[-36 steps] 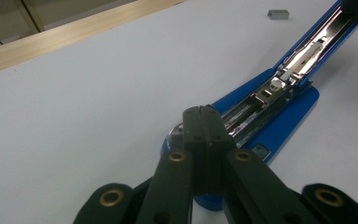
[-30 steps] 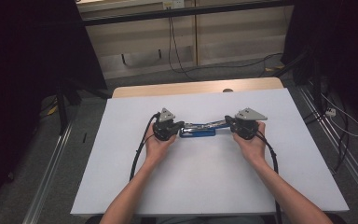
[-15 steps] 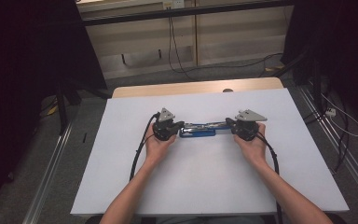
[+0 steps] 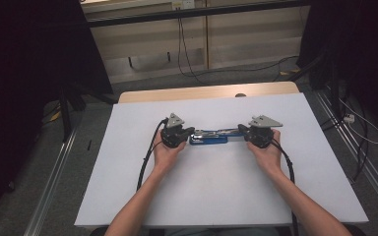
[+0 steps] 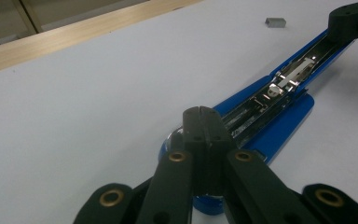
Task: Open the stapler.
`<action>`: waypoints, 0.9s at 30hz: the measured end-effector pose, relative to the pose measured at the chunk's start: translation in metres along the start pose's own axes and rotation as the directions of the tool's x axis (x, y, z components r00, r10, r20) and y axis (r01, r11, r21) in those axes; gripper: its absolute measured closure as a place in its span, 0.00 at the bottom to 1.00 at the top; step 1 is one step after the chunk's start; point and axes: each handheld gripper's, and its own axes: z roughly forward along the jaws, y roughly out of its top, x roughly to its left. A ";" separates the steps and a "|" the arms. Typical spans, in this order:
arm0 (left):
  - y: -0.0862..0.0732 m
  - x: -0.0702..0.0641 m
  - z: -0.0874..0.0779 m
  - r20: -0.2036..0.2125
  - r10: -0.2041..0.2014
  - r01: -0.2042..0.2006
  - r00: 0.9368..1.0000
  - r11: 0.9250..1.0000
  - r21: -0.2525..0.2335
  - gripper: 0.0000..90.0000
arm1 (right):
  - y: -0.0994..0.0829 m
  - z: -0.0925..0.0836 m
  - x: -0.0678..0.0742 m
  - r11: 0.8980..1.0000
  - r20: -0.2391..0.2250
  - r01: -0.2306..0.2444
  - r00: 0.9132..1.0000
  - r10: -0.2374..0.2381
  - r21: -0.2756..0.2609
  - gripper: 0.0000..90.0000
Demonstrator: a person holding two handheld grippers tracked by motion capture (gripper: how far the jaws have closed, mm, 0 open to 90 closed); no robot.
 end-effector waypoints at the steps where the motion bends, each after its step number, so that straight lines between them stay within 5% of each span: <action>1: 0.001 0.000 -0.001 0.000 0.001 -0.001 1.000 1.000 -0.003 1.00 | 0.000 0.000 0.000 1.000 -0.004 -0.002 1.000 0.002 -0.001 1.00; 9: 0.002 -0.001 -0.002 0.004 -0.003 0.003 1.000 1.000 -0.016 1.00 | 0.001 -0.001 -0.002 1.000 -0.032 -0.008 0.999 0.008 -0.018 0.99; 14: 0.003 -0.001 -0.004 0.009 -0.009 0.009 1.000 1.000 -0.024 0.90 | 0.004 -0.005 -0.005 0.999 -0.038 -0.020 0.999 0.018 -0.041 0.91; 21: 0.005 -0.001 -0.016 -0.001 -0.026 0.026 1.000 0.998 -0.060 0.67 | 0.006 -0.008 -0.008 0.998 -0.056 -0.029 0.998 0.026 -0.051 0.79; 27: 0.004 0.001 -0.027 -0.021 -0.040 0.038 0.999 0.996 -0.080 0.43 | 0.007 -0.009 -0.007 0.998 -0.056 -0.036 0.998 0.033 -0.048 0.57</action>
